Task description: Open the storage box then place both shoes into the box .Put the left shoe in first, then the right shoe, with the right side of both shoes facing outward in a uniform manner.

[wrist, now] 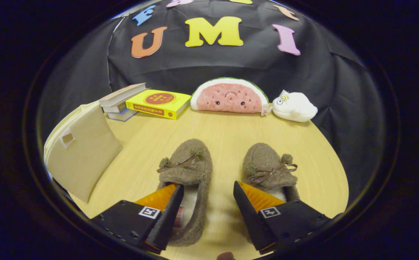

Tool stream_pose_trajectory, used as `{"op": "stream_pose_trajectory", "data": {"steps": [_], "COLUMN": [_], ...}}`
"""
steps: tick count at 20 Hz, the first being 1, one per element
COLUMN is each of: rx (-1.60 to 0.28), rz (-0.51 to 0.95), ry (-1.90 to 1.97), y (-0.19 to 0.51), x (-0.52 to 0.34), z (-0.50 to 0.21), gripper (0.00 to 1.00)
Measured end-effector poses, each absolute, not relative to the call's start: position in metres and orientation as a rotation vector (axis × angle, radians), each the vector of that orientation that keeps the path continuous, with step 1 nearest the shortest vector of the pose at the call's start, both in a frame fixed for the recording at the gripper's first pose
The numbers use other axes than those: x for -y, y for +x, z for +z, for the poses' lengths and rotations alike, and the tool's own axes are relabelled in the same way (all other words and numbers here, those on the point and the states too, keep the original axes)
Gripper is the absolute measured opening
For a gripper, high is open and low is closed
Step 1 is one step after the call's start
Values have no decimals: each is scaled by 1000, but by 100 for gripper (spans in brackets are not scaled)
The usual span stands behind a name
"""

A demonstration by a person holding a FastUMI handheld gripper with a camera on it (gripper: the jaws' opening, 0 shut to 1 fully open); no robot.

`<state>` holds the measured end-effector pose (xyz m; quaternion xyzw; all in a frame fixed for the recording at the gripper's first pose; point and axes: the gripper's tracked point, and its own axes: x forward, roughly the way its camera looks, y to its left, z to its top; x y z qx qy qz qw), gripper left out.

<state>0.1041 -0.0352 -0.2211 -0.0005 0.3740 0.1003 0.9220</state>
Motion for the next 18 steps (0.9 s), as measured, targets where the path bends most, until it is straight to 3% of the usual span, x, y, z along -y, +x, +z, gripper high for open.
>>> {"op": "stream_pose_trajectory", "data": {"steps": [2, 8, 9, 18], "rx": [-796, -865, -872, -789], "rz": [223, 173, 161, 116], "ry": [12, 87, 114, 421], "y": [105, 113, 113, 90], "x": [28, 32, 31, -4], "z": [-230, -239, -238, -155], "gripper": [75, 4, 0, 0]}}
